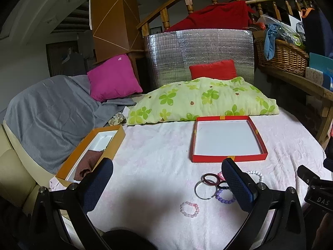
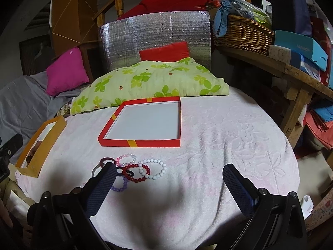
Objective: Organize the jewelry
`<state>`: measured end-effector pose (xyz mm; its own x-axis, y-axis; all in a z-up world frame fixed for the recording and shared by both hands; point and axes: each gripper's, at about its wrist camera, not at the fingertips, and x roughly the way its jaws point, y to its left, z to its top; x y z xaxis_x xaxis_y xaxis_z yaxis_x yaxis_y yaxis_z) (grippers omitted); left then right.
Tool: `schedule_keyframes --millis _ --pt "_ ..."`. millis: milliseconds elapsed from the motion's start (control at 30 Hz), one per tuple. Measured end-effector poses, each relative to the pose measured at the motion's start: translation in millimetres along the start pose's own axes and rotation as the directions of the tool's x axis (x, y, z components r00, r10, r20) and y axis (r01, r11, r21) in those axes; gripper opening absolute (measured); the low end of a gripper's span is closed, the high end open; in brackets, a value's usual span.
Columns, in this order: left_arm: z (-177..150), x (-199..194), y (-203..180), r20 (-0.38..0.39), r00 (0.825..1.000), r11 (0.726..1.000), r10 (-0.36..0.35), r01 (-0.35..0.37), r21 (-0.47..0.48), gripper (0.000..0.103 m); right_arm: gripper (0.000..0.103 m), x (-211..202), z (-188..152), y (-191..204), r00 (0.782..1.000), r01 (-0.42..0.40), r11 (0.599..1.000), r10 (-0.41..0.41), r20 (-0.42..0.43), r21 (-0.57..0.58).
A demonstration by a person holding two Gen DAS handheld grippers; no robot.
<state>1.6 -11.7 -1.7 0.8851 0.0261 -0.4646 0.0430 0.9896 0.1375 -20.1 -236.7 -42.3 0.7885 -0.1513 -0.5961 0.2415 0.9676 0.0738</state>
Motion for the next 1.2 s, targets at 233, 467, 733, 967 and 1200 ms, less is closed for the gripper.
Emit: schedule_keyframes --millis 233,467,733,967,1200 --pt "3 -1 2 -0.004 1.0 1.0 0.004 -0.004 -0.004 0.103 0.103 1 1 5 1.0 -0.011 1.0 0.011 -0.007 -0.012" --pt "6 6 -1 -0.007 1.0 1.0 -0.002 0.002 -0.008 0.103 0.103 2 3 7 1.0 -0.018 0.999 0.017 -0.008 -0.033" --pt "4 35 0 -0.048 0.999 1.0 0.0 -0.001 -0.01 0.103 0.103 26 8 11 0.998 -0.029 0.999 0.027 -0.054 -0.038" --pt "3 53 5 -0.068 0.998 1.0 0.005 -0.006 -0.018 0.103 0.103 44 14 22 0.997 -0.031 0.998 0.027 -0.069 -0.056" --pt "-3 61 11 -0.079 0.997 1.0 0.01 -0.012 -0.028 0.103 0.103 51 15 30 0.997 -0.033 0.998 0.029 -0.076 -0.062"
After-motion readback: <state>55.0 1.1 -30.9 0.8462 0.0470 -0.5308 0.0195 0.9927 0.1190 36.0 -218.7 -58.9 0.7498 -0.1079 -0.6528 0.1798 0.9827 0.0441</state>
